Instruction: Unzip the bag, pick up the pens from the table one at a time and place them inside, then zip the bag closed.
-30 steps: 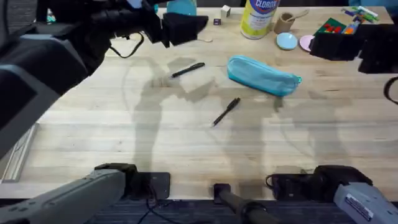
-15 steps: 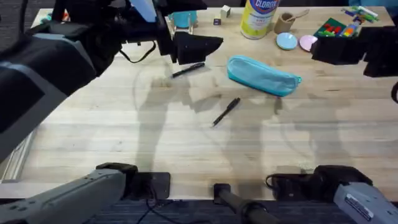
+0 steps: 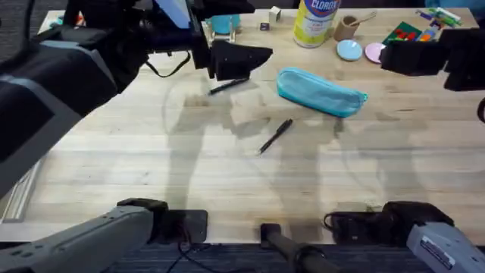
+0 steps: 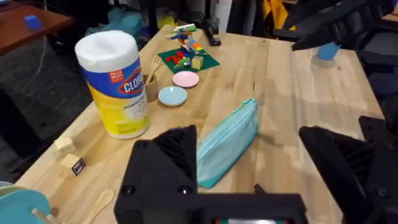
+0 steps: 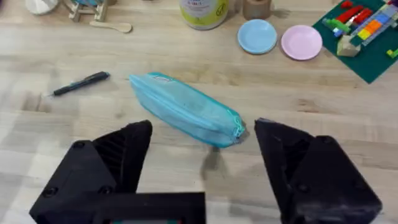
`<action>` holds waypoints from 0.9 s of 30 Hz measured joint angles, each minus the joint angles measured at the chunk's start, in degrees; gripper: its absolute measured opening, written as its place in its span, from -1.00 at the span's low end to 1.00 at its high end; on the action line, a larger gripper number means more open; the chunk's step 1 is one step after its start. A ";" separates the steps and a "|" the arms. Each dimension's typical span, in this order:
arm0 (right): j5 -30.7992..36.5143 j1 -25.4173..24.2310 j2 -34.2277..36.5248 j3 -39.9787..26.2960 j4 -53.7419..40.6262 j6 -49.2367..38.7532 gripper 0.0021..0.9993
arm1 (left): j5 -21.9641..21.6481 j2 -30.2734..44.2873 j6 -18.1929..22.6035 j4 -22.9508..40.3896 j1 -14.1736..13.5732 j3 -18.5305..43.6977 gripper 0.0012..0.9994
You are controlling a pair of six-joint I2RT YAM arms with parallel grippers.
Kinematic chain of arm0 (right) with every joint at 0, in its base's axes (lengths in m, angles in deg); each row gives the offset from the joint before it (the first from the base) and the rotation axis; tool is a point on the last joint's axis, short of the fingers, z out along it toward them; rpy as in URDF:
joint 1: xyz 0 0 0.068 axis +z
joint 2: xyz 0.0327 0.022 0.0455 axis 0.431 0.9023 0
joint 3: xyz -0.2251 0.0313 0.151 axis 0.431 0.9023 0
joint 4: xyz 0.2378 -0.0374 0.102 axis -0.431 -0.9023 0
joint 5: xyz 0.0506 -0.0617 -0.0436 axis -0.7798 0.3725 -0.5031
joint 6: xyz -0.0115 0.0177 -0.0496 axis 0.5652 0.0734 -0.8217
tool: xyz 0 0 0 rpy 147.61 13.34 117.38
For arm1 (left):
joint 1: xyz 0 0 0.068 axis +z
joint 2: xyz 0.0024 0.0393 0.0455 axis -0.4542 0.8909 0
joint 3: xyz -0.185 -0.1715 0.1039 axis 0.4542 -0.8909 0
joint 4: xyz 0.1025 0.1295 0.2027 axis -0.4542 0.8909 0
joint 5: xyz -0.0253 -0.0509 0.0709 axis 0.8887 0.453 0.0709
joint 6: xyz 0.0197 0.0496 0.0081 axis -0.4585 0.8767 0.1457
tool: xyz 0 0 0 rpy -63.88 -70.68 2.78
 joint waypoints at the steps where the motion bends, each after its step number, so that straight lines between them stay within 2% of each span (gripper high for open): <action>1: 0.01 0.00 0.00 0.00 0.27 0.00 0.99 | -0.32 0.02 0.00 0.00 -0.17 0.00 0.98; 6: 0.00 0.00 0.00 0.00 0.77 0.00 0.99 | -1.85 0.03 0.01 1.48 -1.18 0.39 0.98; 11: 0.01 0.00 0.00 0.00 0.83 0.00 0.99 | -5.04 3.11 1.45 10.47 -4.27 6.88 0.98; 14: -0.01 0.00 0.00 0.00 0.90 -0.15 0.99 | -6.74 6.38 4.84 14.37 -6.93 10.76 0.98; 20: -0.01 0.00 0.00 0.00 0.96 -0.18 0.99 | -8.19 12.37 13.90 14.64 -11.22 12.22 0.98; 23: -0.01 0.00 0.00 0.00 0.96 -0.20 0.99 | -8.61 15.39 18.38 14.60 -12.30 12.22 0.98; 27: 0.01 0.00 0.00 0.00 0.96 -0.18 0.99 | -8.89 19.85 21.65 14.36 -12.46 12.22 0.98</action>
